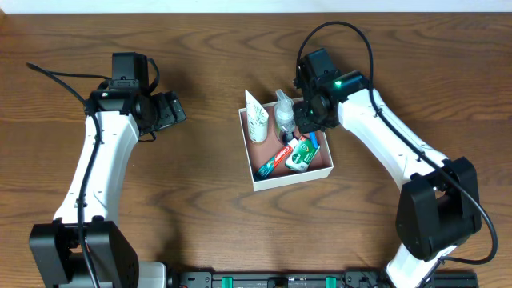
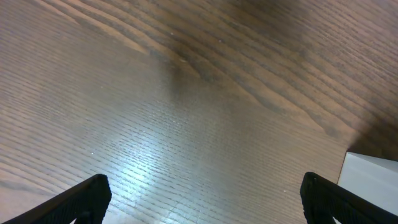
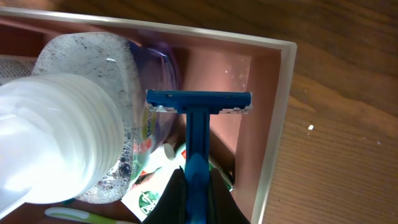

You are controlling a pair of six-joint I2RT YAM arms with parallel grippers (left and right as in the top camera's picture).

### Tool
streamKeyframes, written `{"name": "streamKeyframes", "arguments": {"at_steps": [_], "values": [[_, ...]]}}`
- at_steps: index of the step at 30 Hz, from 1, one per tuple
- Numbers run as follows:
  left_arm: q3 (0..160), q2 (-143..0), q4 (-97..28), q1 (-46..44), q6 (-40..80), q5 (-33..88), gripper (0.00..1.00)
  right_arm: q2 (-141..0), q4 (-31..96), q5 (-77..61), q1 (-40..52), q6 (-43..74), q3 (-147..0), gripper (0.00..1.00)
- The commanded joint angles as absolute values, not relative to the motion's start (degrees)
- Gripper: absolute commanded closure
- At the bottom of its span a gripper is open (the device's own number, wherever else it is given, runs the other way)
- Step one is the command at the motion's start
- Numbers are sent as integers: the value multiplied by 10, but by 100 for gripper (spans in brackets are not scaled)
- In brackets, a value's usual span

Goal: Pack container
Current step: 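Lower the razor into the box and open the right gripper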

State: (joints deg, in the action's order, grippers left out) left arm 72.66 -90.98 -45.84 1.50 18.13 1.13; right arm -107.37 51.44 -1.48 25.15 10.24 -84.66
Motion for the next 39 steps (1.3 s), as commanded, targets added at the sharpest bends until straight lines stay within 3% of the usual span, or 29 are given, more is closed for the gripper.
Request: {"name": "streamKeyframes", "arguments": {"at_steps": [1, 20, 27, 39], "values": [[727, -907, -458, 17, 176, 11, 2, -1079, 511, -8, 257, 107, -845, 99], [727, -907, -458, 17, 176, 11, 2, -1098, 497, 15, 255, 107, -845, 97], [727, -907, -458, 17, 176, 11, 2, -1098, 497, 15, 255, 107, -845, 89], [727, -907, -458, 17, 176, 11, 2, -1099, 497, 15, 255, 107, -845, 85]]}}
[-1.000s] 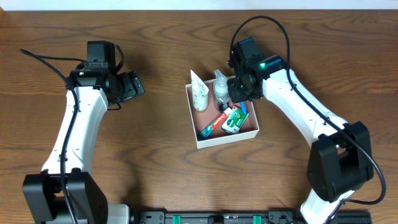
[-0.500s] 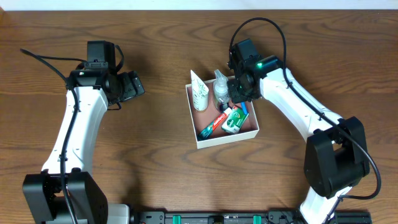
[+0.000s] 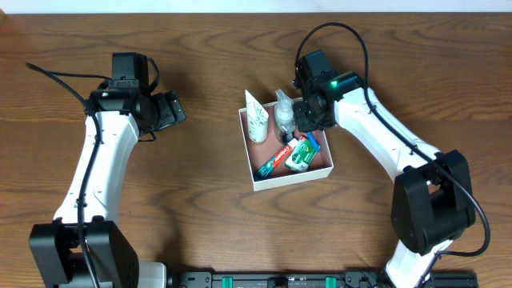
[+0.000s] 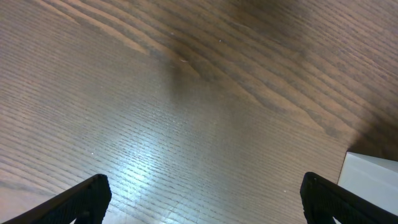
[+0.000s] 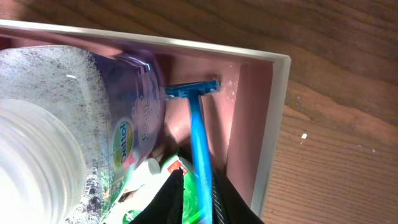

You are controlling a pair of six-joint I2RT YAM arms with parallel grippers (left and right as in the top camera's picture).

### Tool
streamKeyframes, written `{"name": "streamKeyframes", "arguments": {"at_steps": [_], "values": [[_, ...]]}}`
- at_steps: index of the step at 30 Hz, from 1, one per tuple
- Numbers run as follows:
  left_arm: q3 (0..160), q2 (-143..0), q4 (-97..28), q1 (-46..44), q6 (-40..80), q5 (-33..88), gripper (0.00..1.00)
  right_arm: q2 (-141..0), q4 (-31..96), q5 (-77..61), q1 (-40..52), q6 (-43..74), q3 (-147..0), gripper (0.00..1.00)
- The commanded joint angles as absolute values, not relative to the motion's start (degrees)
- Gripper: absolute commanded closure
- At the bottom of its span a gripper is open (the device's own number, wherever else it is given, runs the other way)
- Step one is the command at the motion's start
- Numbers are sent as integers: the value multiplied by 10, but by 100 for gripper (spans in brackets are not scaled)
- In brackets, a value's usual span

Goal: Pack container
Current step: 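Lower the razor into the box and open the right gripper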

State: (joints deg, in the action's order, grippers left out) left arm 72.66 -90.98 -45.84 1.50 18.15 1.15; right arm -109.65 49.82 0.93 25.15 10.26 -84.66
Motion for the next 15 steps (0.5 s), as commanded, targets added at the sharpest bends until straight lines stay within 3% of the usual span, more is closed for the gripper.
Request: {"name": "streamKeyframes", "arguments": {"at_steps": [1, 15], "values": [[727, -907, -458, 17, 176, 11, 2, -1099, 497, 15, 255, 107, -845, 85], [727, -907, -458, 17, 176, 11, 2, -1090, 493, 15, 253, 107, -865, 90]]}}
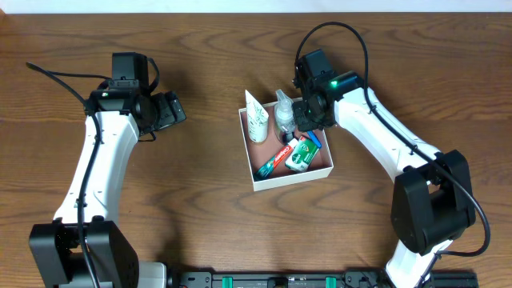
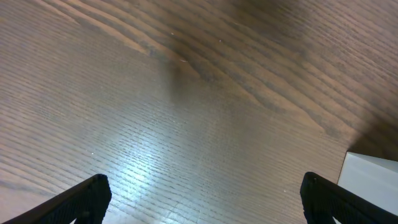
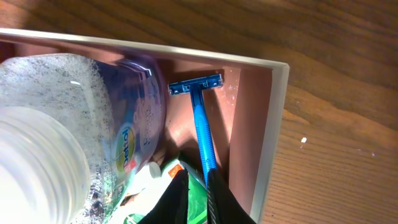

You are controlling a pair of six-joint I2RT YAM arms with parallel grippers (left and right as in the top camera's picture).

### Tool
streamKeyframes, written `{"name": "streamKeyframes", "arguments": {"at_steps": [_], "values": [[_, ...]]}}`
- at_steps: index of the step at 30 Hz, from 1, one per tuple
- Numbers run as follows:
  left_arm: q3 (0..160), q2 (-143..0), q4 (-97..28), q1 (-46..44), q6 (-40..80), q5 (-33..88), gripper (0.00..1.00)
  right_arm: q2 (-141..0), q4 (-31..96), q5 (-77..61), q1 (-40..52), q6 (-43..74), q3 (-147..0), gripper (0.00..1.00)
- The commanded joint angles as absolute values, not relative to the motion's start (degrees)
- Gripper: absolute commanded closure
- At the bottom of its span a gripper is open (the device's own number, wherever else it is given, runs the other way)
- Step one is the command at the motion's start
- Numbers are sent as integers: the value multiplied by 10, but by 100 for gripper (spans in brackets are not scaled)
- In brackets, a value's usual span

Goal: Pack container
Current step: 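Lower the razor into the box and open the right gripper, then withdraw the right gripper up and to the right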

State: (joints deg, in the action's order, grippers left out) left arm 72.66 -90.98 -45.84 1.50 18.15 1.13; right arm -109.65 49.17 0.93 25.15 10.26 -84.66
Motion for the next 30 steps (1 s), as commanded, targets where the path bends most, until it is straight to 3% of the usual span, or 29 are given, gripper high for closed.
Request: {"name": "streamKeyframes", "arguments": {"at_steps": [1, 12, 13, 16, 19, 23, 25, 30], "values": [[727, -907, -458, 17, 176, 11, 2, -1086, 496, 15, 253, 107, -872, 90], [727, -907, -458, 17, 176, 11, 2, -1009, 612, 114, 203, 106, -975, 78], [727, -907, -458, 17, 176, 11, 2, -999, 621, 128, 191, 106, -979, 74], [727, -907, -458, 17, 176, 11, 2, -971, 638, 152, 152, 106, -979, 50], [727, -907, -458, 17, 176, 11, 2, -953, 663, 152, 98, 107, -979, 39], [727, -907, -458, 17, 176, 11, 2, -948, 697, 152, 20, 107, -978, 6], [727, -907, -458, 17, 176, 11, 2, -948, 703, 147, -20, 107, -974, 1], [727, -907, -458, 17, 176, 11, 2, -948, 701, 141, -88, 107, -962, 1]]}}
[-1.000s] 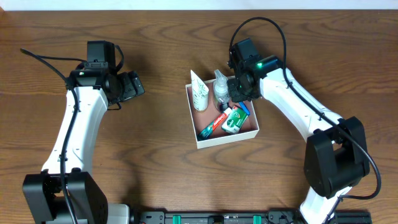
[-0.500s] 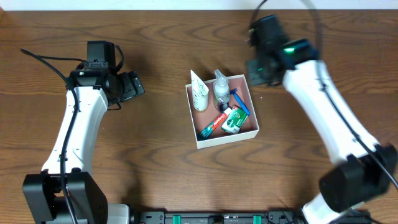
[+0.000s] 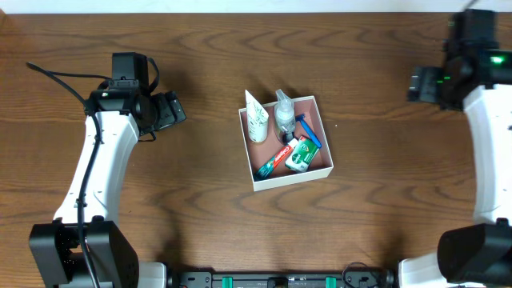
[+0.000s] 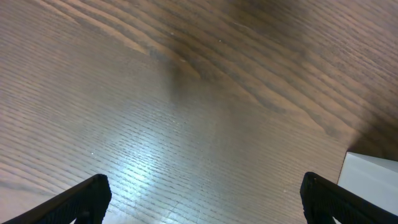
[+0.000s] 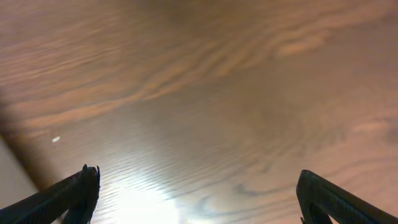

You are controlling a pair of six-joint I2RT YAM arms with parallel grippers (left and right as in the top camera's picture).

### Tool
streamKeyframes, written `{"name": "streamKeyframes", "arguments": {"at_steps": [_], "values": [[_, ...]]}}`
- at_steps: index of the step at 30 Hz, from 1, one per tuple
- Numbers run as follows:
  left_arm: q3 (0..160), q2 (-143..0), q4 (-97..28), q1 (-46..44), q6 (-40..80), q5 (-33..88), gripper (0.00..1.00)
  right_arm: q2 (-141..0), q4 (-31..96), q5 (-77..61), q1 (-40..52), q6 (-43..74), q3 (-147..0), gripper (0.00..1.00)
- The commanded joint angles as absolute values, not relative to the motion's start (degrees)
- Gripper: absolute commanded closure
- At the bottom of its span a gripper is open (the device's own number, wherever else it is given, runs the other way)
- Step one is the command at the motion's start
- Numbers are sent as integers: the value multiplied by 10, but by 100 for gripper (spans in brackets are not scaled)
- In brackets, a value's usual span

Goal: Pack container
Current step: 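Withdraw the right gripper up and to the right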

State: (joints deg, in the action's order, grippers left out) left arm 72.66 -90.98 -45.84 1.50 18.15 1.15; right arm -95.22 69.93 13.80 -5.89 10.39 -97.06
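The white container (image 3: 292,182) with a pink inside stands mid-table. In it are a white tube (image 3: 256,121), a clear bottle (image 3: 285,113), a blue razor (image 3: 309,130) along the right wall, a red and green toothpaste (image 3: 272,161) and a green box (image 3: 302,154). My right gripper (image 3: 418,84) hangs far to the right of the container, open and empty; its wrist view shows the right gripper (image 5: 199,199) above bare wood. My left gripper (image 3: 174,110) is open and empty left of the container, and the left gripper (image 4: 202,199) appears again over bare wood.
A white corner of the container (image 4: 373,180) shows at the right edge of the left wrist view. A black cable (image 3: 56,76) runs across the table to the left arm. A pale blurred patch (image 5: 9,180) lies at the lower left of the right wrist view.
My right gripper has left the container, where its fingers were close around the razor's handle. It is now open at the far right of the table, and the razor lies in the container. The left arm is unchanged.
My right gripper held the blue razor over the container's back right corner beside the bottle. Then the razor was lower, along the right wall, and then lay flat there. Now the gripper is away and open, with the razor left inside. The left arm stayed still throughout.
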Motion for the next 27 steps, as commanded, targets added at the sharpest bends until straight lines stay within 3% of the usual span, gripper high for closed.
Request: {"name": "streamKeyframes", "arguments": {"at_steps": [1, 13, 27], "values": [[727, -907, -458, 17, 176, 11, 2, -948, 701, 141, -98, 107, -959, 1], [727, -907, -458, 17, 176, 11, 2, -948, 681, 27, -121, 107, -944, 1], [727, -907, -458, 17, 176, 11, 2, -948, 680, 25, -121, 107, -944, 1]]}}
